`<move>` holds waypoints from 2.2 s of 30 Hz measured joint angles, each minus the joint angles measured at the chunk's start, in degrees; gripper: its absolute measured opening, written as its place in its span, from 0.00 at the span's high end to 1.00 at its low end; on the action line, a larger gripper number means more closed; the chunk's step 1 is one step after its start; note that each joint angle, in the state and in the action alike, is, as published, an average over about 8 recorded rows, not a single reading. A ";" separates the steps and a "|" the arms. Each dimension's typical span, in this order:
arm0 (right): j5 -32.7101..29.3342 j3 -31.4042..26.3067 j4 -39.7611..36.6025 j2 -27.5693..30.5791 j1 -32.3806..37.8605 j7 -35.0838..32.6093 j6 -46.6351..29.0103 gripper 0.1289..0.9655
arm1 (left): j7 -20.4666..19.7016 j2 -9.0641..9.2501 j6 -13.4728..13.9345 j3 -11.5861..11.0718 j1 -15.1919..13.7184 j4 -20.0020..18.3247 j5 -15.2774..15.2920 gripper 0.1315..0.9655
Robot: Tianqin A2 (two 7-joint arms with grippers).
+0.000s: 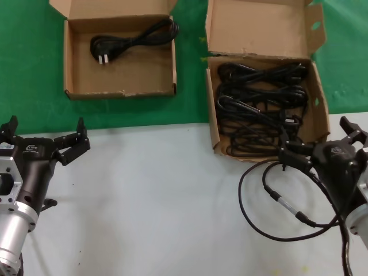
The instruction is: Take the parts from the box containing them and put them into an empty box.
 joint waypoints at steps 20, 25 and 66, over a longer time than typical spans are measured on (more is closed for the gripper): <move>0.00 0.00 0.00 0.00 0.00 0.00 0.00 0.00 | 0.00 0.00 0.00 0.00 0.00 0.00 0.00 0.00; 0.00 0.00 0.00 0.00 0.00 0.00 0.00 0.00 | 0.00 0.00 0.00 0.00 0.00 0.00 0.00 0.00; 0.00 0.00 0.00 0.00 0.00 0.00 0.00 0.00 | 0.00 0.00 0.00 0.00 0.00 0.00 0.00 0.00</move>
